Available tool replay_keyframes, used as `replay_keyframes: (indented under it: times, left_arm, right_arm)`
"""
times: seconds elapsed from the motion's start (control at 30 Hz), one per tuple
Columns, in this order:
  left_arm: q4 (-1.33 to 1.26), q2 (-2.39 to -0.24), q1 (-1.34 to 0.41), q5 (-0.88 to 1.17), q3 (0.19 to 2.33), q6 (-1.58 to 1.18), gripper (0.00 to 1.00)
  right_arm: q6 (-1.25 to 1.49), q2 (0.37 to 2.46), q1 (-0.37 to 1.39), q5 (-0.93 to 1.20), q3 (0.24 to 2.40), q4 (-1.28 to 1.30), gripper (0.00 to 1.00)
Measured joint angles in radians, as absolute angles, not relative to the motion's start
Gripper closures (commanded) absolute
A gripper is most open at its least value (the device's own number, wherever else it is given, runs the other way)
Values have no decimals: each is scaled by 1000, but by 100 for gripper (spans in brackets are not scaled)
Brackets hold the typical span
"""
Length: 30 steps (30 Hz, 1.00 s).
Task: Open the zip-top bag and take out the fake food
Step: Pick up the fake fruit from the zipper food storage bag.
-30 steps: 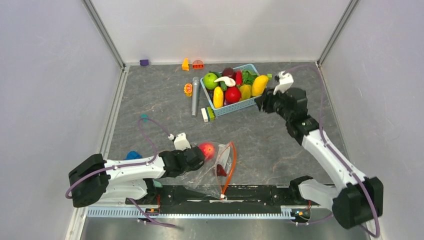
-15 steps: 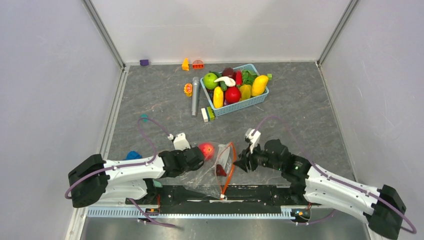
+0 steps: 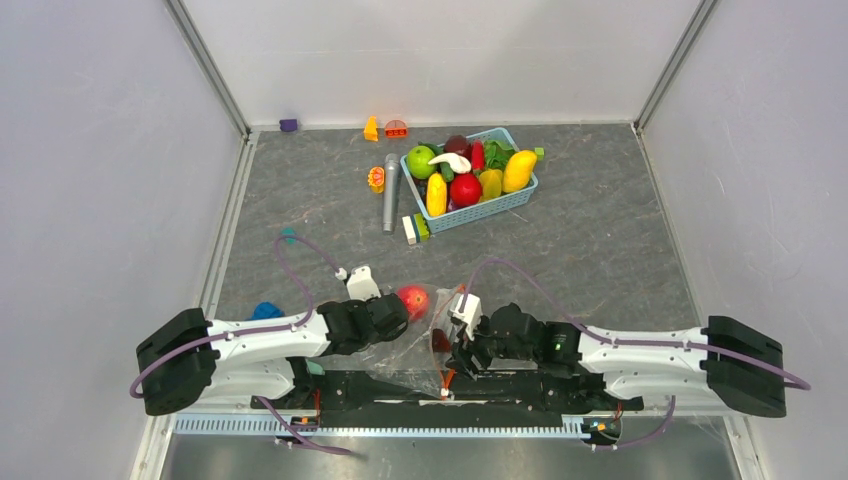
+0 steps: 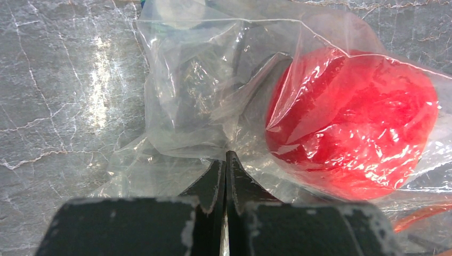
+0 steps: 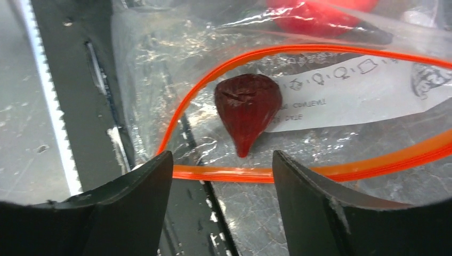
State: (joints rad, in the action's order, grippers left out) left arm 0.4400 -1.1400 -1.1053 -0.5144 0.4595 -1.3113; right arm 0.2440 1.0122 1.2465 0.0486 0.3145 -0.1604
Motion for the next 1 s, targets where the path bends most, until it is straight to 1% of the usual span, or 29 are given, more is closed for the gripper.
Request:
replay_keyframes:
  times: [0.07,0.13,0.4,0.5,0.6,0.83,1.0]
  left_arm:
    - [440,-1140,-1105,-514,459,-1311,98]
    - [440,-1140,-1105,-514,459,-1311,98]
    - [435,-1153,-1105,-514,461,-1311,98]
    - [435,-1154,-1105,-514,461,-1311,98]
    - [432,-1157,-1105,-514,461,-1311,98]
    - [419,-1168,-1105,-514,465,-1311,98]
    - [415,-1169,-1105,-513,465,-1311,98]
  right_arm:
    - [234,1037,1248,23,315,-184,16]
    - [223,1060,1248,-2,316,-209,13]
    - [184,1178,1248,-45,347,-299,12]
    - [176,1214,1248,-46,353,-325,13]
    - [170,1250,1248,-45,358,-349,18]
    - [168,1325,1248,-46,371,-381,36]
    - [179,1322,1248,-60,372,-379,42]
